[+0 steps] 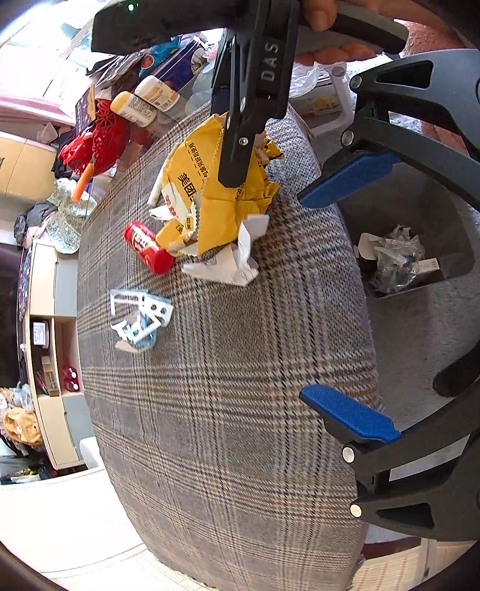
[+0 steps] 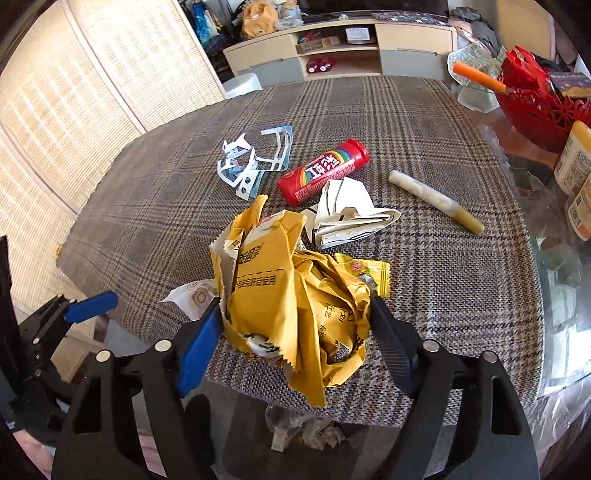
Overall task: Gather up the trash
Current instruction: 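Grasp the yellow crumpled paper bag with the right tool while the left tool grasps the white tissue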
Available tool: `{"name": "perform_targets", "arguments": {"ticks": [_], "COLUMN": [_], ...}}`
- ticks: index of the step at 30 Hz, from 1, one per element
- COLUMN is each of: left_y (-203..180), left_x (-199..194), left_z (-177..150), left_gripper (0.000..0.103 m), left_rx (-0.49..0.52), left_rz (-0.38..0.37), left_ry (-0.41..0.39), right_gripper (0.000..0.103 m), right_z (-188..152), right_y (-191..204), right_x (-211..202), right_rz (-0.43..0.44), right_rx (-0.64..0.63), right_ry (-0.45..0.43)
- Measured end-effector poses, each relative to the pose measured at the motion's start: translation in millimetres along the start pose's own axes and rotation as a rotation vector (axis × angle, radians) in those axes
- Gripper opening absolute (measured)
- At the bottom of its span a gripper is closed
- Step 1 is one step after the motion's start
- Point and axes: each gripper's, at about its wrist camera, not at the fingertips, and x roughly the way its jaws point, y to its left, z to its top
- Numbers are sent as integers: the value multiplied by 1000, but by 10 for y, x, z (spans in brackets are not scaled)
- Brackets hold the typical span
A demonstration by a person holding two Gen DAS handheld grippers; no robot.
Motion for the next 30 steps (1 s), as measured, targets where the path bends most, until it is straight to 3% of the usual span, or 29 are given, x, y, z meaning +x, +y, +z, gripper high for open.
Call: {"name": "perform_targets", "arguments": {"ticks": [5, 8, 11, 14, 16, 20, 22, 30], "left_y": [-117, -177, -229, -289, -309, -312, -304, -262], "left_x": [54, 122, 214, 339, 421, 443, 419, 180], "left_z": [87, 170, 248, 299, 303, 295, 296, 160], "left_gripper": [91, 86, 74, 55, 33, 24, 13, 12], "left_rx": [23, 39, 55, 82, 94, 106, 109, 125], "left_rz": [-20, -29, -39, -48, -53, -51, -53, -47], "left_ry": [-16, -27, -31, -18, -2, -15, -26, -64], "right_gripper": [73, 73, 73, 73, 73, 73, 73, 73], "right_z": [3, -8, -49, -90, -118, -163, -197, -360], "right_y": [-90, -157, -253, -359, -418, -487, -485, -396], "right_x": [-214, -334, -445, -535, -572, -626, -641, -634], "right_rz": [-1, -18, -30, -30, -34, -37, -41, -56], "right_rx": [11, 19, 36, 53, 59, 68, 65, 42], "right_ry": [-38, -54, -70, -81, -84, -90, -88, -56]}}
